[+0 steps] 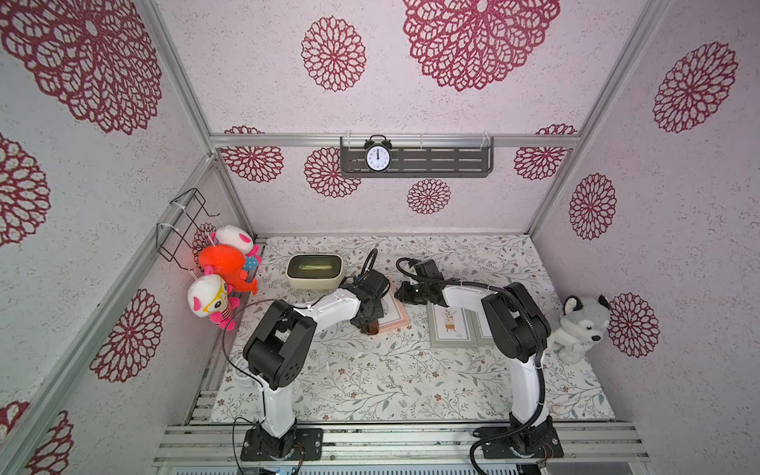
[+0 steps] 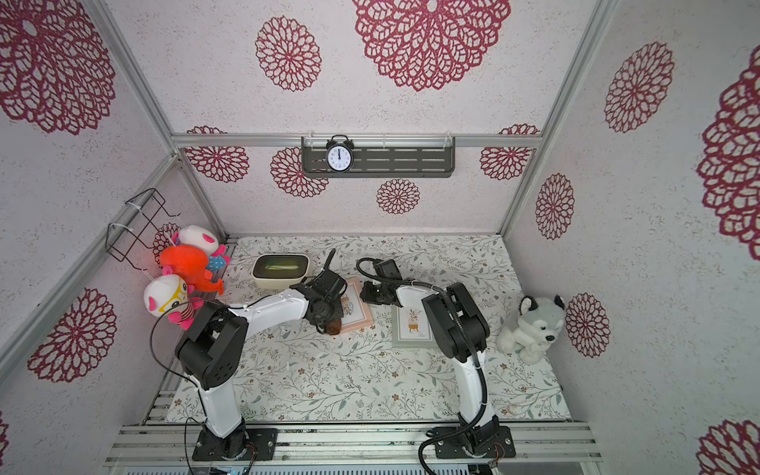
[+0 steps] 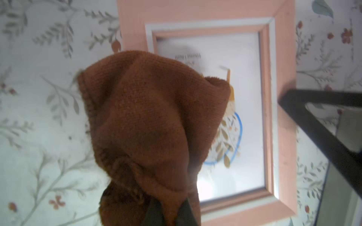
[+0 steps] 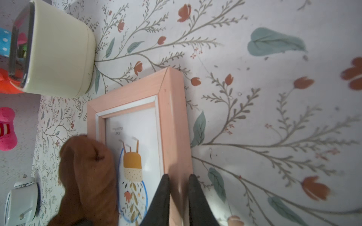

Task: Wipe the picture frame with a cloth
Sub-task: Wipe the dirt from the picture frame.

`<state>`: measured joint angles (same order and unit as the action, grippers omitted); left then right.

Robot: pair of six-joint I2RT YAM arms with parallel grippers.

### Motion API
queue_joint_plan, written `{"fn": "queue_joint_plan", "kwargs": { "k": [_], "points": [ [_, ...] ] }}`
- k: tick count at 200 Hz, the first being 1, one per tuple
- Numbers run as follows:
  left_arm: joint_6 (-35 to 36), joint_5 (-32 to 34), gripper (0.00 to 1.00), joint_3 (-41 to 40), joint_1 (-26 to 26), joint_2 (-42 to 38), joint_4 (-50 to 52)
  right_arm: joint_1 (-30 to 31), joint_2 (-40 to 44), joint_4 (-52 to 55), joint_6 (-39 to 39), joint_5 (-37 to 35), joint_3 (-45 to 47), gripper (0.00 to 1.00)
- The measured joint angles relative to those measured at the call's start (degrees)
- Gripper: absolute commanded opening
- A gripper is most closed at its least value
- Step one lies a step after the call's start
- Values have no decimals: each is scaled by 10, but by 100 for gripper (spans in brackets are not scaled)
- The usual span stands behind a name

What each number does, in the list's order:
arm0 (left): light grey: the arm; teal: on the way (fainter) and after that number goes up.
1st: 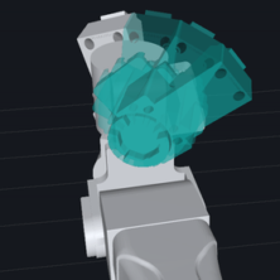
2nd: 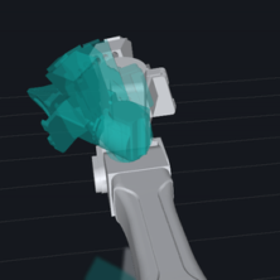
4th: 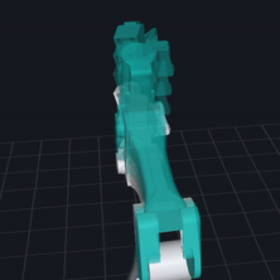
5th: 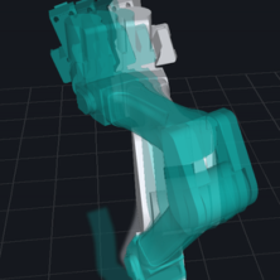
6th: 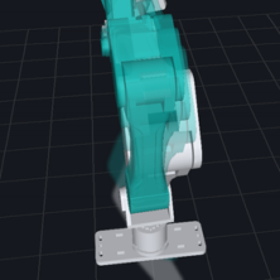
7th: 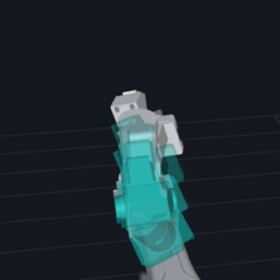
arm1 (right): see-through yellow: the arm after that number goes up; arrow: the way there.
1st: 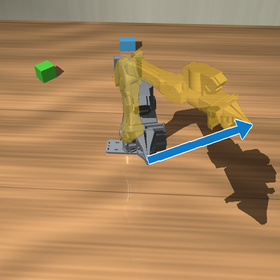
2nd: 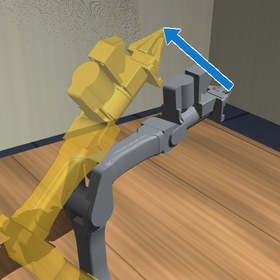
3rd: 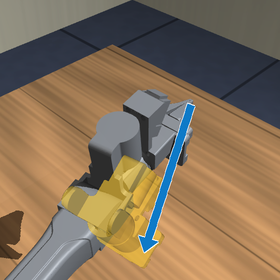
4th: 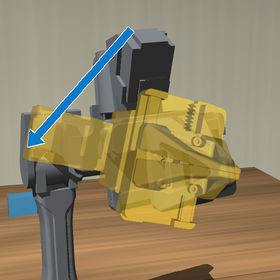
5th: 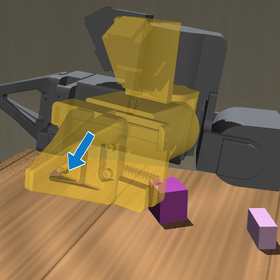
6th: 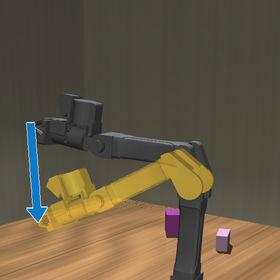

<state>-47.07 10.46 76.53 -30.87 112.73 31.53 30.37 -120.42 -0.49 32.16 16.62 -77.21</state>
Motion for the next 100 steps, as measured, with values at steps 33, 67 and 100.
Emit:
{"fn": "queue_joint_plan", "kwargs": {
  "k": [33, 67, 100],
  "points": [
    [42, -2, 0, 90, 52, 69, -5, 0, 0, 0, 0, 0, 0, 18],
    [37, -7, 0, 36, 45, 44, -52, 0, 0, -1, 1, 0, 1, 18],
    [-17, -11, 0, -111, -23, -62, -88, 0, 1, -4, 5, 0, 3, 18]
  ]
}}
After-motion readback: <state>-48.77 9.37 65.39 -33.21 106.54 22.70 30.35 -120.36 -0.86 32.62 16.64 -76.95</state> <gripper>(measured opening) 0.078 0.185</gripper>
